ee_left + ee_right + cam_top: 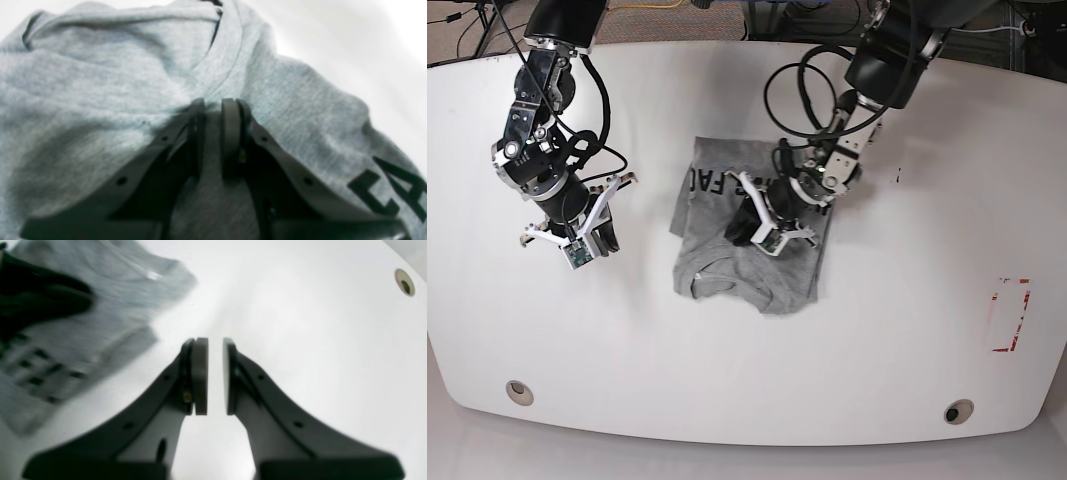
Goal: Layout the t-shirt on the table in an organized manner, then fold the t-shirt properly
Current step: 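Drag the folded shirt with the left gripper to the table edge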
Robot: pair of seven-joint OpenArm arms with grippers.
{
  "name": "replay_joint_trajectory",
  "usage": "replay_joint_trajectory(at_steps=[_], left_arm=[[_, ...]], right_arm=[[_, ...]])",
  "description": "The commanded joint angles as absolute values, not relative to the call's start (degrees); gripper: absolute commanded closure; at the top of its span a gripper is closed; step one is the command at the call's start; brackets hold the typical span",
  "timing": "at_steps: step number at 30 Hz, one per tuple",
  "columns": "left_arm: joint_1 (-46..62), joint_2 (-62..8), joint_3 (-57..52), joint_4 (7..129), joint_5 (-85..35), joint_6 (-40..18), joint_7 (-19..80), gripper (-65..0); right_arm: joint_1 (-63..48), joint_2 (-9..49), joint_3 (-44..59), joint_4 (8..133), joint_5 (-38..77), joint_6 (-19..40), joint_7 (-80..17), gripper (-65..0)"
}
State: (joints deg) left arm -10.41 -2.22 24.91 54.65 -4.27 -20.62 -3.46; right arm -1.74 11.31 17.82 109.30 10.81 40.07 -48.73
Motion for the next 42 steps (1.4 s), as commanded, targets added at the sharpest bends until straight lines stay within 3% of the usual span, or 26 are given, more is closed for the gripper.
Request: replay_joint_trajectory(at_steps=[1,13,24,42], left_arm=[[-5.9,-10.0,21.5,54.3,1.1,-20.4,10.2,-8.1],[0.6,-26.5,10.9,59.6,1.1,-30.2,10.3,-8.1],[4.4,-36.0,-0.5,59.8,1.1,-37.9,10.3,-8.1],[3.2,-43.6,-8.4,59.8,1.0,-40.0,10.1,-8.1]], right_arm=[[-0.7,11.8,18.0,110.5,12.1,40.0,-47.4,-6.8],[-0.7,11.8,18.0,110.7,12.3,40.0,-47.4,-6.8],[-0.8,11.7,17.9,110.7,12.4,40.0,-47.4,-6.8],[-3.6,10.3,17.8,111.3,11.7,40.0,-47.1,-6.7]])
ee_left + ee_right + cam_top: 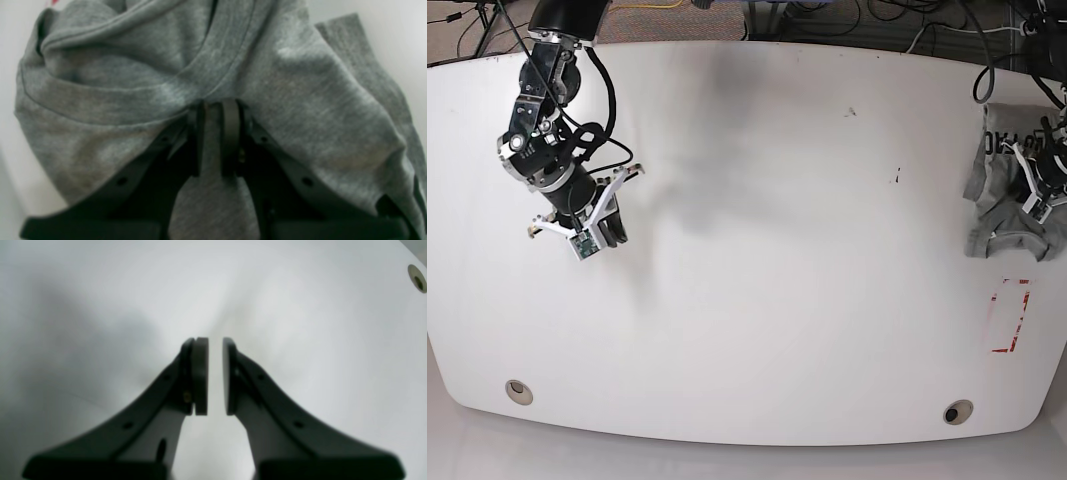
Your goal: Layout the t-shirt on the table in an organized manner, then fold the t-shirt properly
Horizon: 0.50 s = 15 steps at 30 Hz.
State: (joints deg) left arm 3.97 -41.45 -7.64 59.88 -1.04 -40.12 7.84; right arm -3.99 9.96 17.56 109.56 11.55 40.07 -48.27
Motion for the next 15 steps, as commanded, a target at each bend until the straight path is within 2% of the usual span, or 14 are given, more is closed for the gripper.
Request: replay_joint_trajectory(at_steps=[1,11,15], left_arm=[[2.5,-43.7,-8.5,59.8,1.0,-40.0,10.1,-8.1],[-3.2,-44.2,-10.7,64.1,0.9,-40.0,10.1,-7.6],[-2.2,-40.0,-13.0,70.1,1.3,-40.0,10.1,-7.8]], right_arm=[[-3.7,10.2,17.8,111.6,11.7,40.0,-47.1,-6.7],[-5.8,10.2,17.9,111.9,11.6,40.0,-43.8,-6.7],[-7.1,10.5,17.9,111.9,11.6,40.0,-39.9,-7.0]])
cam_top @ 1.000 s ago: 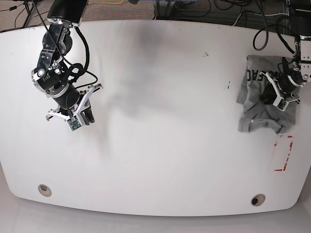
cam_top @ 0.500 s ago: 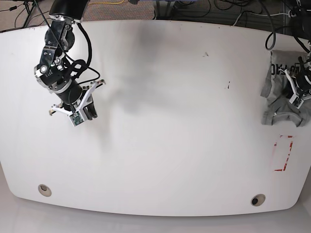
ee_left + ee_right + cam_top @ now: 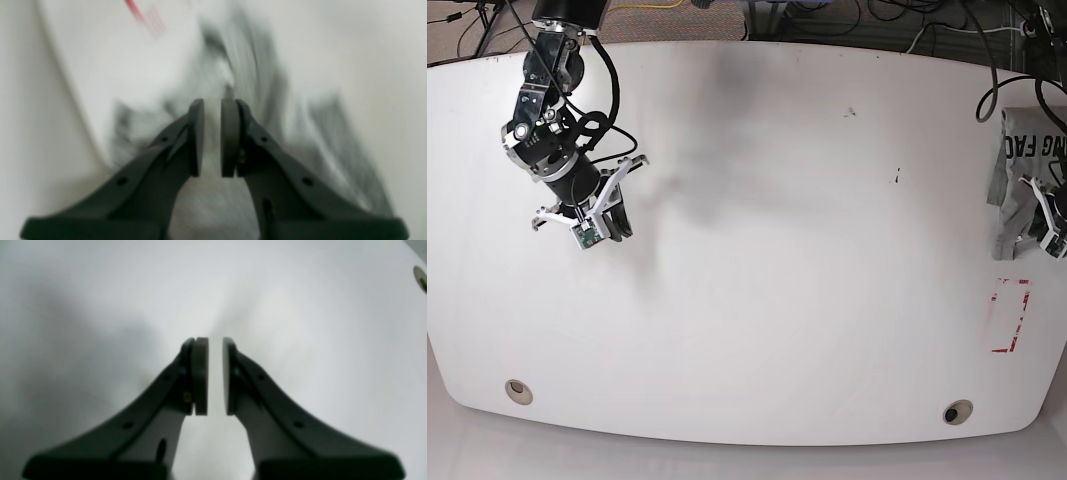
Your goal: Layout the t-shirt on the table in an organized manner, then fold the t-shirt properly
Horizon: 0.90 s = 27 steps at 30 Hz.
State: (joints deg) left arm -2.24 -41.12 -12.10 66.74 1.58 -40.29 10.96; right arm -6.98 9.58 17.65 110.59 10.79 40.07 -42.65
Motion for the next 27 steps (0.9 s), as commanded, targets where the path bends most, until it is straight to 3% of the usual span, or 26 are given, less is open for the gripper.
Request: replay_joint_trajectory(at_steps=[1,4,16,27], left_arm=[[-1.9,-38.7,-13.1,72.0,1.4,-40.0,10.0,-7.8],[-0.7,-35.4,-13.1,76.6,1.4,-39.7,8.8,-7.8],[10.2,-18.9,-13.1,85.8,1.5,-25.4,-14.9,-8.1],[28.6,-10.4,-13.5,98.7,1.5,-21.1,-16.8,-8.1]], right_arm=[[-7.3,10.5,17.9,111.8,11.6,40.0,-38.5,-7.0],[-8.4,10.6,17.9,111.6,10.9,40.0,-34.9,-7.1],[-12.7,5.8,22.5,106.3,-4.3,40.0,-12.3,-7.1],[-22.3,4.8,28.4,104.8,-3.3,40.0,-3.0,-7.1]])
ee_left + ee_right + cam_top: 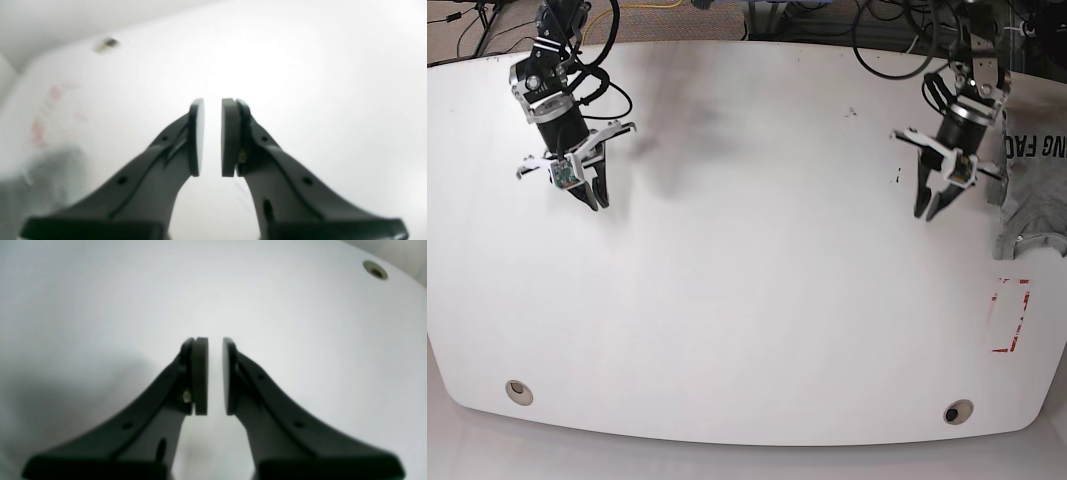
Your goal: Layout the t-shirt on the table in an organized manner, then fold the t-shirt properly
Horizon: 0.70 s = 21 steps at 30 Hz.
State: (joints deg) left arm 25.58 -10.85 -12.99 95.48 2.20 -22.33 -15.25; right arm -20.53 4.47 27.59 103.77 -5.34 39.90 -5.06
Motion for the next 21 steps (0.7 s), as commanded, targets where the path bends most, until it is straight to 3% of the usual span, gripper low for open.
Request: replay_joint_trajectory(at_steps=[1,12,21], left_arm=[[30.8,-9.5,-13.5,100.4,1.5,-21.1,-16.8,-8.1],[53.7,-1.6,-15.1,110.6,1.5,-21.4,-16.9,-8.1],[66.9,-0.9,-14.0,110.5,1.2,-21.3,-16.9,-7.9]], right_arm=[[-23.6,4.7,29.0,104.8,-2.4,40.0,-2.9,-7.1],[-40.3,2.9,30.9,106.7,5.9,40.0,-2.8,-7.0],[-51.9,1.6,31.0,106.4,6.2,40.0,-2.7,-6.7]])
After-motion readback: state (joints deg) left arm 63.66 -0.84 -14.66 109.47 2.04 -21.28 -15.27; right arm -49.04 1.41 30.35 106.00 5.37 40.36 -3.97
